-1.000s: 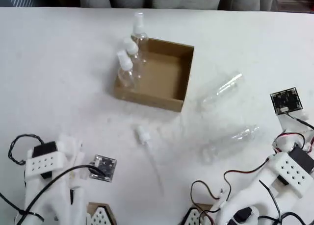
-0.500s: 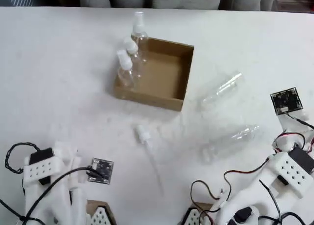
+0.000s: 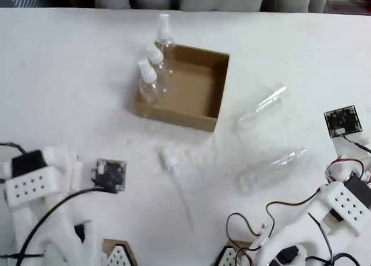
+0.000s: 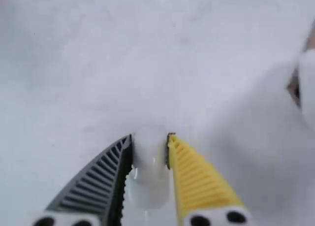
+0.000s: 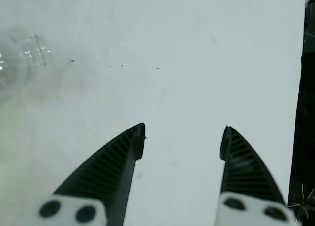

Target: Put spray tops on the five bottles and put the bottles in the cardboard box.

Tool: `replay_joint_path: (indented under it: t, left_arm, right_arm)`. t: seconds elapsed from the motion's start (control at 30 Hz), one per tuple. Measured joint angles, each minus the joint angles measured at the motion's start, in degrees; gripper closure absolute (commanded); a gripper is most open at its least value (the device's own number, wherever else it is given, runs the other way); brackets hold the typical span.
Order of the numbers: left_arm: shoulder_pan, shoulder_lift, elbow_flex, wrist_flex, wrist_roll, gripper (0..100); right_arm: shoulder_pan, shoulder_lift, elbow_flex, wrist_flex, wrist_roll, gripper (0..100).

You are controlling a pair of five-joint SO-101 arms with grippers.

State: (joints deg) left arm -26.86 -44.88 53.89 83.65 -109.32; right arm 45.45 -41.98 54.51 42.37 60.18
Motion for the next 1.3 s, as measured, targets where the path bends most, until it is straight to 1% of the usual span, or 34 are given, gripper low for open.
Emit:
replay_joint_path:
  t: [0.07,0.13,0.2,0.27,0.33,0.43,0.53,0.6,0.7,0.83,0.93,1.03,1.13,1.3]
  left_arm:
    - [1.32,-0.18,-5.36,6.59,1.05,98]
    - [3.25,-0.26,-9.05,11.16,4.66,98]
    - [6.15,-0.26,-11.16,11.69,10.55,98]
    - [9.58,-0.26,-11.96,11.43,18.20,98]
    - [13.80,-0.26,-12.04,9.67,26.90,98]
    - [20.04,-0.26,-12.04,4.92,41.32,98]
    - [24.09,-0.26,-12.04,-0.97,56.79,98]
    - [25.76,-0.26,-12.04,-4.22,66.64,98]
    - [26.64,1.76,-12.04,-6.86,79.56,98]
    - [26.37,11.87,-12.84,-11.25,92.66,98]
    - [23.56,23.65,-17.05,-15.47,100.22,98]
    - [20.40,35.60,-21.54,-19.78,105.05,98]
    - [18.02,43.52,-25.32,-21.63,106.73,98]
    - [17.49,49.32,-29.36,-21.89,107.25,96]
  right_arm:
    - [0.00,0.00,0.00,0.00,0.00,78.6]
    - [0.00,0.00,0.00,0.00,0.00,78.6]
    - [0.00,0.00,0.00,0.00,0.00,78.6]
    - [0.00,0.00,0.09,0.00,0.00,78.6]
    - [0.88,0.00,0.62,0.00,0.18,78.6]
    - [2.29,0.00,1.93,0.00,0.00,78.6]
    - [3.69,0.00,4.84,0.00,0.09,78.6]
    - [4.22,0.00,6.15,0.00,0.00,78.6]
    - [5.27,0.00,6.77,0.00,0.00,78.6]
    - [5.71,0.00,7.30,0.00,0.00,78.6]
    - [5.71,0.00,7.30,0.00,0.00,78.6]
    - [5.71,0.00,7.38,0.00,0.00,78.6]
    - [5.71,0.00,7.38,0.00,0.00,78.6]
    - [5.71,0.00,7.38,0.00,0.00,78.6]
